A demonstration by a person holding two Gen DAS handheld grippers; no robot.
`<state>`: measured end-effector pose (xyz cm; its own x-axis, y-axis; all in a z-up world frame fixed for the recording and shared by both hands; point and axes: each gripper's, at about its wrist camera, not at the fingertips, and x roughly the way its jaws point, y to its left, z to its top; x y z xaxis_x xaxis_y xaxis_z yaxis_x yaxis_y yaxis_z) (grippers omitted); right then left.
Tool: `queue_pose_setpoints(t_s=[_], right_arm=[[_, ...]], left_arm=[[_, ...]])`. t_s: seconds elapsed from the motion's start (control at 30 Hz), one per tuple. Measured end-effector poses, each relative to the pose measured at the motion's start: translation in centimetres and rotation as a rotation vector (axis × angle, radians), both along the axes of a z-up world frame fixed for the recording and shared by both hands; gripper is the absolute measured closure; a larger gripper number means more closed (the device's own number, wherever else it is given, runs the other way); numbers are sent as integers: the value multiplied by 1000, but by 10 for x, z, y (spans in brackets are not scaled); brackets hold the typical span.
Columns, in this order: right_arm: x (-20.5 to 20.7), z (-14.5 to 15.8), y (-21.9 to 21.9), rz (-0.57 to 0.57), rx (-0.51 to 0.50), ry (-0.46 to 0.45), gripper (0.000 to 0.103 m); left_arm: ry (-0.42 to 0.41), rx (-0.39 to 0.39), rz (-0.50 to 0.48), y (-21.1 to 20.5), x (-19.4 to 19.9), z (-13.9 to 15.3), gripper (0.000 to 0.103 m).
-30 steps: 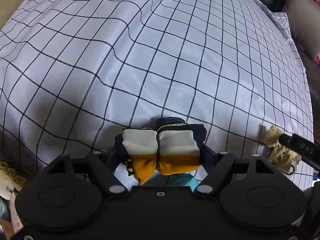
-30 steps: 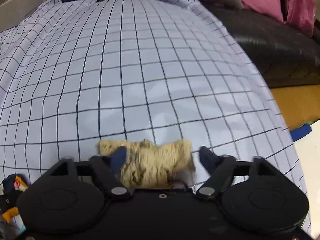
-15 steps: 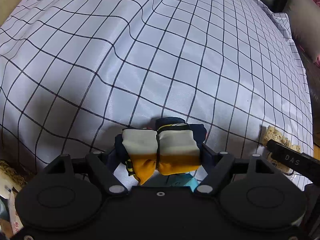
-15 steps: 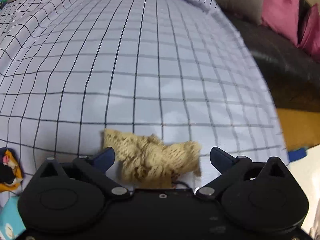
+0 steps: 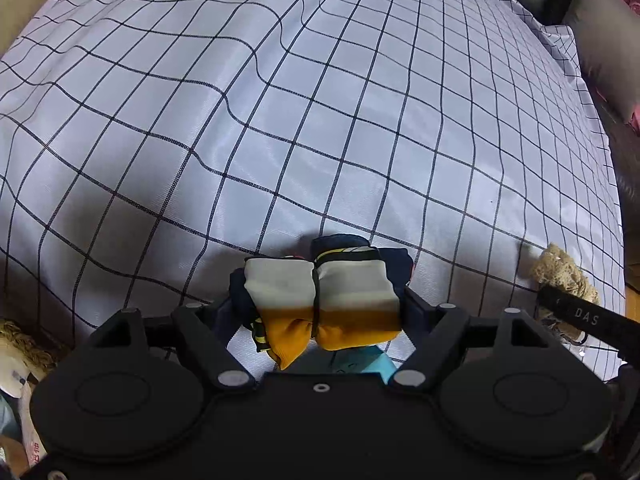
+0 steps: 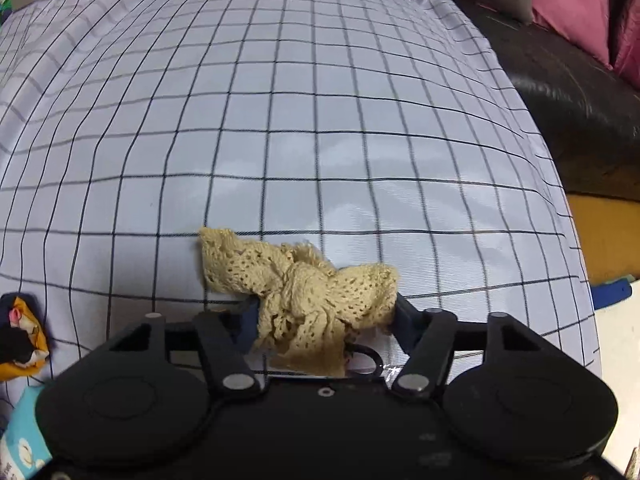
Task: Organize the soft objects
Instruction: 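Lift the lace cloth with the right tool while the left tool lifts the socks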
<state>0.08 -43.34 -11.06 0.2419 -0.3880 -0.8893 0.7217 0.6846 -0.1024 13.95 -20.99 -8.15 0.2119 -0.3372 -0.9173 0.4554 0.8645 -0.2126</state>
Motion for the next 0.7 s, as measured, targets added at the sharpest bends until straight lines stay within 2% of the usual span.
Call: queue_pose_setpoints(t_s=[0.27,0.47,0.7], right_arm=[[-21,10,-27,-127,9,-11,41],[-37,18,-30,-156,-12,27,41],[-64,33,-24,-203,19,63,41]], left_arm=[[-24,-11,-13,10,-8,16,29],[-58,-10,-34,23,-20,34,29],[-85,41,-38,38,-30,44,29]])
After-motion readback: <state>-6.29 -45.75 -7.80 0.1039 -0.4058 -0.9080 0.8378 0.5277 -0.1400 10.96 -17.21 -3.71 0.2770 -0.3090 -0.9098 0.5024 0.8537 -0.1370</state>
